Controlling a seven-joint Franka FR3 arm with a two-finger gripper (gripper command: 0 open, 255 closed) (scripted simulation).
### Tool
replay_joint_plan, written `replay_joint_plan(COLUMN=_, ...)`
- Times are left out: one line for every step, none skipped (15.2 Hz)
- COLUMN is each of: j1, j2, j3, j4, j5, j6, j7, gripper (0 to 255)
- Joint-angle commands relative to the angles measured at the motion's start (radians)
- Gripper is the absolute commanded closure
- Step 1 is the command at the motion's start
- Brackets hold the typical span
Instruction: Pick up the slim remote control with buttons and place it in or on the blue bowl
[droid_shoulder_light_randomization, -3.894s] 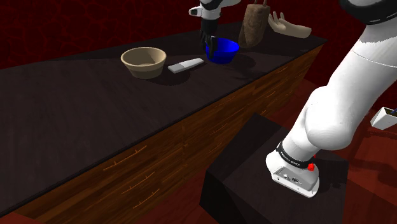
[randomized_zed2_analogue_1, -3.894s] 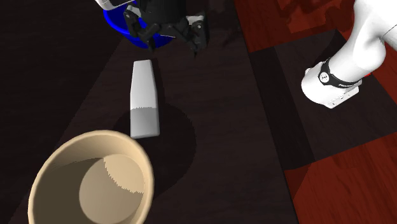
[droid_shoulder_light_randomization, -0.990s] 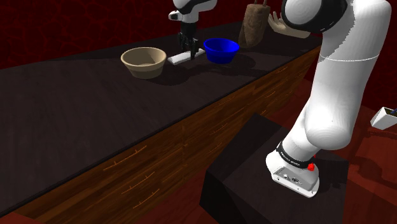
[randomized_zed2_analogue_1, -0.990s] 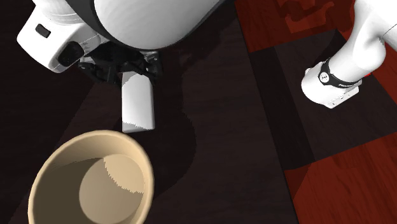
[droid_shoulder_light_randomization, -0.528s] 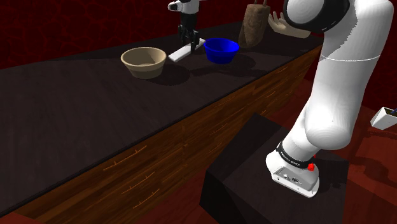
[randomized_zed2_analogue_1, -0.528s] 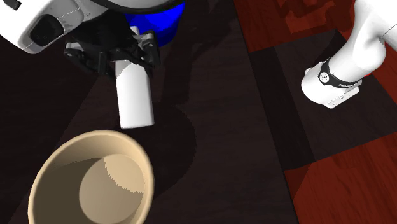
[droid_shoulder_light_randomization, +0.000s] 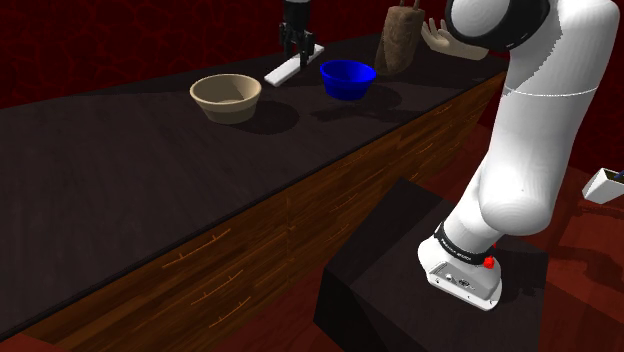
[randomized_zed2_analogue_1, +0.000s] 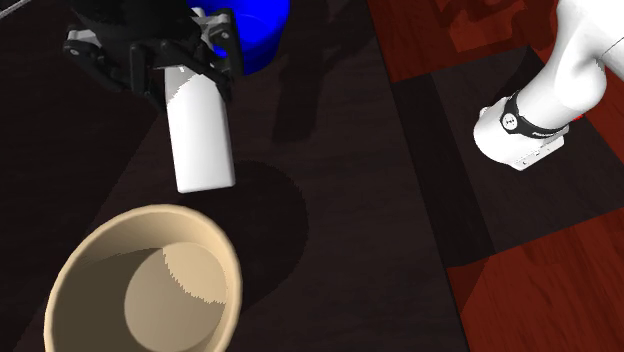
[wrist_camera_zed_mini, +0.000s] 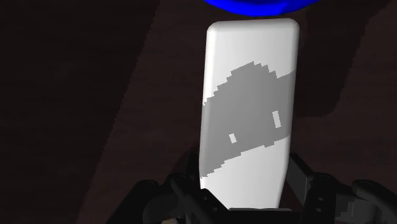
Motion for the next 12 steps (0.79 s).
replay_joint_plan(j1=-0.003, j2=0.007, j3=-0.001, j4=0.038, j5=0.002, j6=-0.032, j7=-0.001, gripper=255)
replay_joint_plan(j1=-0.004, j2=0.009, j3=-0.001, j4=0.055, j5=0.002, j6=-0.046, j7=-0.001, gripper=255)
replay_joint_plan(j1=-0.006, j2=0.011, j3=-0.001, j4=0.071, j5=0.003, j6=-0.06, j7=-0.001, gripper=255)
replay_joint_plan(j1=-0.018, j2=0.001, j3=-0.008, j4=0.057, j5=0.002, j6=-0.056, j7=-0.021, gripper=255)
replay_joint_plan(j1=-0.03, j2=-0.008, j3=-0.016, j4=0.044, j5=0.001, j6=-0.053, j7=-0.041, gripper=255)
replay_joint_plan(j1=-0.042, j2=-0.016, j3=-0.023, j4=0.033, j5=0.001, j6=-0.05, j7=-0.062, gripper=255)
replay_joint_plan(j1=-0.055, j2=-0.023, j3=-0.031, j4=0.023, j5=0.001, j6=-0.048, j7=-0.082, gripper=255)
replay_joint_plan(j1=-0.068, j2=-0.028, j3=-0.038, j4=0.015, j5=0.001, j6=-0.046, j7=-0.103, gripper=255)
replay_joint_plan(j1=-0.081, j2=-0.033, j3=-0.046, j4=0.008, j5=0.001, j6=-0.044, j7=-0.124, gripper=255)
replay_joint_plan(j1=-0.094, j2=-0.037, j3=-0.054, j4=0.003, j5=0.002, j6=-0.043, j7=-0.146, gripper=255)
replay_joint_plan(j1=-0.108, j2=-0.039, j3=-0.062, j4=-0.001, j5=0.002, j6=-0.043, j7=-0.167, gripper=255)
replay_joint_plan(j1=-0.122, j2=-0.041, j3=-0.069, j4=-0.003, j5=0.004, j6=-0.043, j7=-0.189, gripper=255)
